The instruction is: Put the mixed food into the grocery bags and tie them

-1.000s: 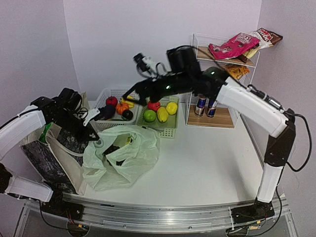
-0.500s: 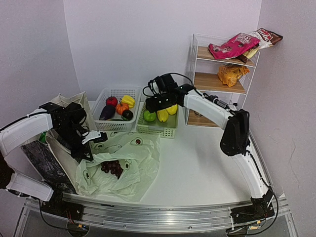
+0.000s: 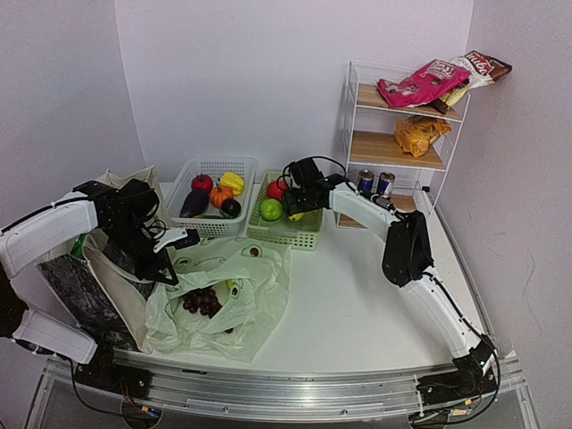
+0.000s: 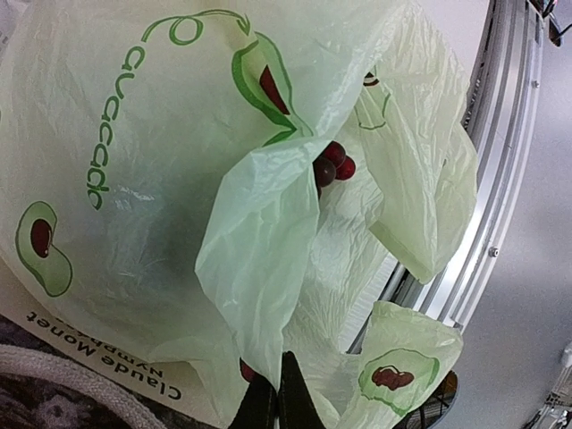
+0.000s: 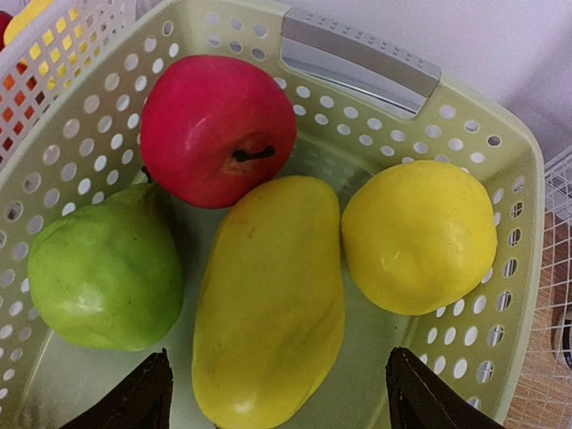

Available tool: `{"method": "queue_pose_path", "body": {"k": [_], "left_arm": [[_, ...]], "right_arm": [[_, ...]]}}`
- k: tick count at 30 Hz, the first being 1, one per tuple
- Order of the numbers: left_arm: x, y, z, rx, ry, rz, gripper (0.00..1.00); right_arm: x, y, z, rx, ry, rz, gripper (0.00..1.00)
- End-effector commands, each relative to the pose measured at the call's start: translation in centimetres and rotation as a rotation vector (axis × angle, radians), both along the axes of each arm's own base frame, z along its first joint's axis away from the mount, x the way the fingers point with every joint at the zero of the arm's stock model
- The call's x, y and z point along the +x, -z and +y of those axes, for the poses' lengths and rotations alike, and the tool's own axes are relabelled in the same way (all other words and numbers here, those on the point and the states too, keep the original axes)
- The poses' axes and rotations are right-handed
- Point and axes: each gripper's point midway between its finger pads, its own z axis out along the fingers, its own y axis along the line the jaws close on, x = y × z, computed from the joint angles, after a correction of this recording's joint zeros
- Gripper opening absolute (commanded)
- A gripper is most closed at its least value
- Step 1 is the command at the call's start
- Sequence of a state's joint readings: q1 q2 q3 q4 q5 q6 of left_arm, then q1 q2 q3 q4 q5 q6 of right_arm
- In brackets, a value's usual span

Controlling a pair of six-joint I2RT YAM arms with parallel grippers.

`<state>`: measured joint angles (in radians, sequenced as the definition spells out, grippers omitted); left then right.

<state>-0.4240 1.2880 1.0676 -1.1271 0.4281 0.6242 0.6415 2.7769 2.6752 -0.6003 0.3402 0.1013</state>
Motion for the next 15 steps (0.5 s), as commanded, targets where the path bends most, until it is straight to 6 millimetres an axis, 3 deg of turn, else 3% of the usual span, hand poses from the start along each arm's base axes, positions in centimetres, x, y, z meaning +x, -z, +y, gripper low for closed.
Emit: {"method": "queue_pose_path", "body": {"k": [1,5,9,15], "left_arm": [[1.1,-1.9,-1.3,-0.074,-0.008,-0.026,0.0],[1.3,-1.7,-1.3,-0.069,-0.005,-0.036,0.0],[1.3,-1.9,-1.4,-0.078,-0.011,-0.03,0.0],[1.7,-2.4,-1.8,-0.094,-0.017,-0.035,0.0]], "right_arm": [[1.0,-0.5,1.1,0.028,0.011,-0.072,0.76],[1.0,1.1,1.2,0.02,0.005,-0.055,0.74],[1.6,2.4,-0.2,0.006,0.031,-0.038,0.7],[2.9,1.5,-1.7,0.008,-0.007,-0.044,0.48]]}}
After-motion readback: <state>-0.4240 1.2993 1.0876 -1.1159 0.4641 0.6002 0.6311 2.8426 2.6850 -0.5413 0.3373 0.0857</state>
